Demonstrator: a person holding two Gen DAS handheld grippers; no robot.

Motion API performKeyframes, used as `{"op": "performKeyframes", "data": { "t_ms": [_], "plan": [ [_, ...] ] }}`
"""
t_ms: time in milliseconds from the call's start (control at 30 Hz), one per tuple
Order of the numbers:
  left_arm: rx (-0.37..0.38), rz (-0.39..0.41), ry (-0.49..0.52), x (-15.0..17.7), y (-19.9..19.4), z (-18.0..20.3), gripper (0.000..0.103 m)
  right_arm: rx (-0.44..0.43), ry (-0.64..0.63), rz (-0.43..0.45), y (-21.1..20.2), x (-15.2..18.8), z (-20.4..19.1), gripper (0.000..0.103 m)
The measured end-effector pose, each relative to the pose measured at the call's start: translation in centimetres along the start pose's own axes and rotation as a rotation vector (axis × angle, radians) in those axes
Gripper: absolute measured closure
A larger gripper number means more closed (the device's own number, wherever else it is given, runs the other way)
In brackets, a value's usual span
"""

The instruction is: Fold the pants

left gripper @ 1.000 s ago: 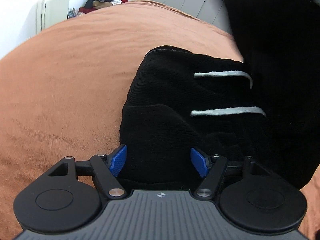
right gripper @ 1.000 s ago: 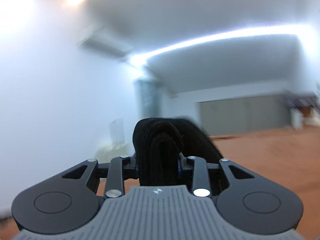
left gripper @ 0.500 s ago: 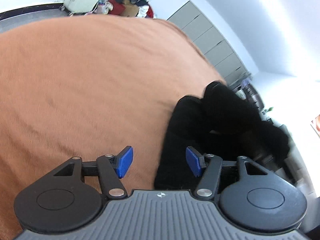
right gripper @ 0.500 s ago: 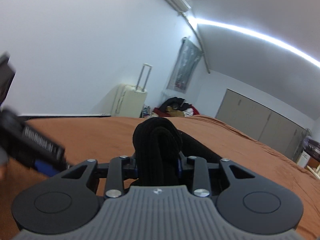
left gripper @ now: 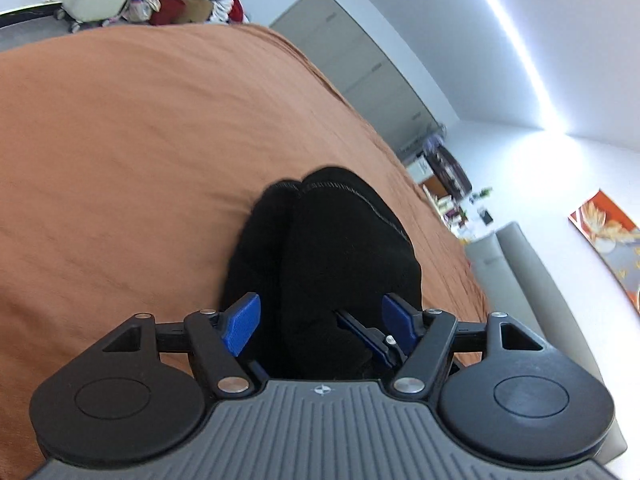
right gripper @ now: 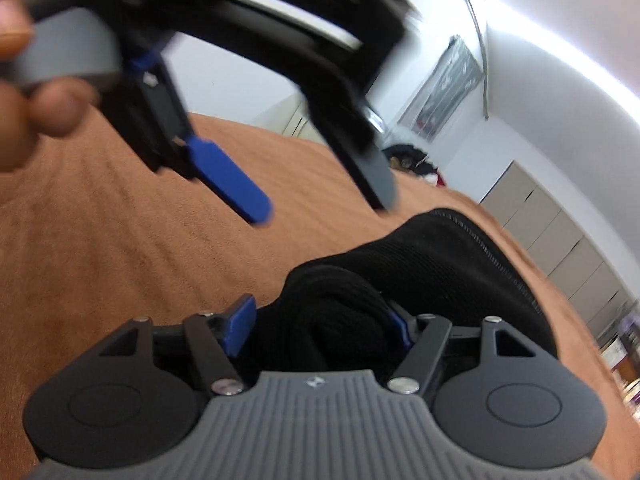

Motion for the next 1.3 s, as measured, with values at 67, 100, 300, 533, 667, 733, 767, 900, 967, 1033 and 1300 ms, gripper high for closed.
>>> {"op": "performKeyframes", "data": {
  "t_ms": [67, 100, 300, 533, 667, 733, 767, 900, 967, 1033, 1300],
  "plan": [
    [-0.011, -0.032, 0.022, 0.6, 0.8, 0.2, 0.021, -0.011, 0.007, 0.018, -1.4, 0.2, -0.1, 0.040],
    [-0.016, -0.047, 0.029, 0.8, 1.2, 0.4, 0.021, -0.015, 0.015, 0.027, -1.5, 0.4, 0.7, 0.041],
    [-0.029, -0.160, 0.006, 2.6, 4.2, 0.3, 0.020, -0.086, 0.144, -0.035, -3.9, 2.2, 0.7, 0.068],
    [0.023, -0.197, -0.086, 3.2, 5.3, -0.5, 0.067, -0.263, 0.332, 0.037, -8.1, 2.5, 2.6, 0.082],
    [0.101, -0.131, -0.204, 1.6, 3.9, -0.9, 0.071, -0.160, 0.498, 0.109, -10.6, 3.3, 7.1, 0.070],
    [0.144, -0.090, -0.230, 0.7, 2.8, -0.7, 0.071, -0.104, 0.588, 0.132, -11.3, 3.9, 9.8, 0.070],
    [0.140, -0.080, -0.222, 0.3, 2.5, -0.8, 0.071, -0.070, 0.621, 0.140, -11.3, 3.9, 11.0, 0.070],
    [0.040, -0.115, -0.147, 1.1, 3.7, -1.6, 0.071, 0.000, 0.664, 0.142, -11.3, 3.1, 14.5, 0.070],
    [-0.008, -0.135, -0.119, 2.2, 4.8, -2.3, 0.071, 0.012, 0.680, 0.095, -9.2, 2.5, 15.3, 0.070],
    [-0.021, -0.133, -0.123, 2.7, 5.4, -2.9, 0.071, 0.034, 0.688, 0.036, -6.6, 2.3, 16.1, 0.070],
    [-0.033, -0.124, -0.092, 2.3, 5.1, -2.9, 0.071, 0.030, 0.647, -0.078, 2.6, 1.5, 16.6, 0.054]
  ]
}}
Point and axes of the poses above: each gripper's, at about its wrist camera, not at the fingertips, and y roughly the way its jaws point, z to its right, x to its underside, the point moved 10 cm from there along y, roughly the way its jaws point, and after that the axes turned 7 degrees about -x, right-handed, at the moved point
